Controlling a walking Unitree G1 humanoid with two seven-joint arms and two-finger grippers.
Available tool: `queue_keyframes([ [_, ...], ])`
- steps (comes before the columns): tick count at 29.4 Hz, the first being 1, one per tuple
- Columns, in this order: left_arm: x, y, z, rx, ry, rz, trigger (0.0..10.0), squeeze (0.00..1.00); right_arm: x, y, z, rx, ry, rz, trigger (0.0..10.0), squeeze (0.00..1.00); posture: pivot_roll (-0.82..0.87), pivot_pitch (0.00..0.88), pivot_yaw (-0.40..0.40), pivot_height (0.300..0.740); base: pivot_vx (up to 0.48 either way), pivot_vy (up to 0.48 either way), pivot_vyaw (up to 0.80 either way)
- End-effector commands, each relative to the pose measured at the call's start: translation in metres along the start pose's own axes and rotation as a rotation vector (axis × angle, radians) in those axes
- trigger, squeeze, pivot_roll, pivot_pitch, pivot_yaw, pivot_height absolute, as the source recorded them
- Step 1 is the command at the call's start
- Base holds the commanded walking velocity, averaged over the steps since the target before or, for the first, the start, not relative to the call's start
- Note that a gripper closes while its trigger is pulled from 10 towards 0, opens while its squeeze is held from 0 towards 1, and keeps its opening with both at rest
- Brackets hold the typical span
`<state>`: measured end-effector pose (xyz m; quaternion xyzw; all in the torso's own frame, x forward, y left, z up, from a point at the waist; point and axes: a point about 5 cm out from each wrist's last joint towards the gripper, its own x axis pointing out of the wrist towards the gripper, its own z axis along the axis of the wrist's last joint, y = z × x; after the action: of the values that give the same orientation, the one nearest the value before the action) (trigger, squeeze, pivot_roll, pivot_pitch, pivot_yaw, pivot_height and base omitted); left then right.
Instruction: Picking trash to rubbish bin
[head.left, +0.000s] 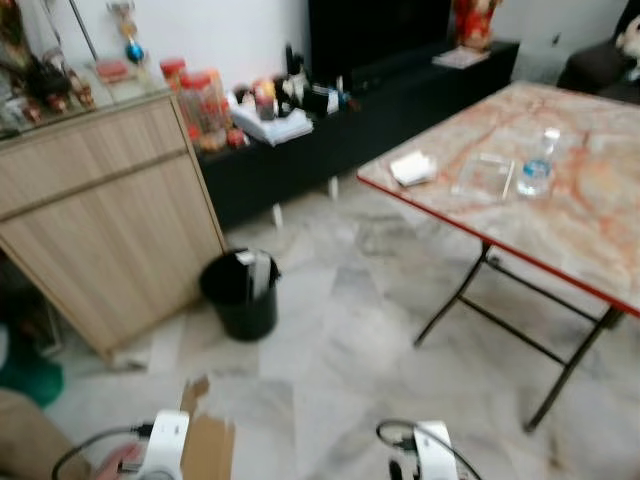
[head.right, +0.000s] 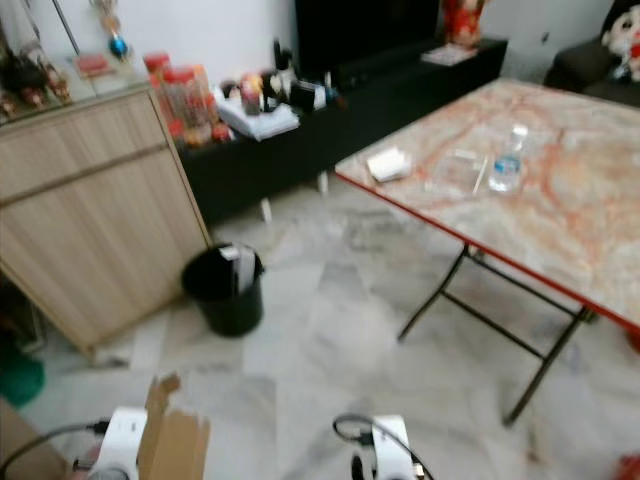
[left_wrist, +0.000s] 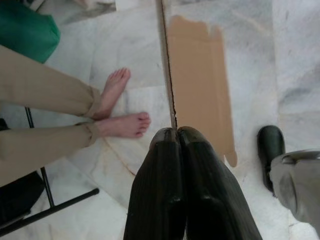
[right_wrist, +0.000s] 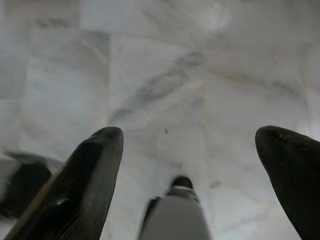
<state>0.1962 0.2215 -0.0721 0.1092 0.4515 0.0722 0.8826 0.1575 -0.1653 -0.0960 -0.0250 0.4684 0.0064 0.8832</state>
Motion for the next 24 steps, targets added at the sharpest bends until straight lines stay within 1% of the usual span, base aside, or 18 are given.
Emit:
queue_keyframes([
  [1, 0.0007, 0.0055, 0.0033, -0.004, -0.007, 0.017, 10.0, 0.00, 0.0020, 0.0057, 0.0088, 0.020, -0.022, 0.029, 10.0, 0.00, -0.10, 0.000, 0.062, 0.740, 0.322, 0.000, 0.00],
  [3, 0.0006, 0.0055, 0.0024, -0.016, -0.004, 0.020, 10.0, 0.00, 0.0020, 0.0066, 0.0085, 0.017, -0.019, 0.034, 10.0, 0.00, -0.10, 0.000, 0.061, 0.740, 0.326, 0.000, 0.00],
  [4, 0.0005, 0.0056, 0.0017, -0.023, -0.002, 0.022, 10.0, 0.00, 0.0020, 0.0071, 0.0082, -0.001, -0.016, 0.035, 10.0, 0.00, -0.10, 0.000, 0.060, 0.740, 0.345, 0.000, 0.00],
  [8, 0.0005, 0.0055, 0.0011, -0.025, 0.001, 0.022, 10.0, 0.00, 0.0020, 0.0070, 0.0091, -0.011, -0.024, 0.033, 10.0, 0.00, -0.09, 0.000, 0.059, 0.740, 0.358, 0.000, 0.00],
  [10, 0.0004, 0.0055, 0.0011, -0.026, 0.001, 0.022, 10.0, 0.00, 0.0022, 0.0071, 0.0113, -0.035, -0.036, 0.034, 10.0, 0.00, -0.09, 0.000, 0.057, 0.740, 0.360, 0.000, 0.79],
  [13, 0.0006, 0.0054, 0.0020, -0.030, -0.001, 0.023, 10.0, 0.00, 0.0024, 0.0061, 0.0128, -0.008, -0.043, 0.031, 10.0, 0.00, -0.09, 0.000, 0.052, 0.740, 0.364, 0.000, 0.78],
  [18, 0.0008, 0.0061, 0.0031, -0.038, -0.003, 0.027, 10.0, 0.00, 0.0030, 0.0045, 0.0158, 0.012, -0.051, 0.023, 10.0, 0.00, -0.09, 0.000, 0.050, 0.740, 0.360, 0.000, 0.00],
  [21, 0.0010, 0.0076, 0.0043, -0.047, -0.005, 0.033, 10.0, 0.00, 0.0028, 0.0045, 0.0146, -0.015, -0.045, 0.024, 10.0, 0.00, -0.08, 0.002, 0.047, 0.740, 0.363, 0.000, 0.00],
  [24, 0.0011, 0.0093, 0.0047, -0.051, -0.005, 0.038, 10.0, 0.00, 0.0027, 0.0046, 0.0140, -0.026, -0.044, 0.022, 10.0, 0.00, -0.07, 0.010, 0.046, 0.740, 0.363, 0.000, 0.67],
])
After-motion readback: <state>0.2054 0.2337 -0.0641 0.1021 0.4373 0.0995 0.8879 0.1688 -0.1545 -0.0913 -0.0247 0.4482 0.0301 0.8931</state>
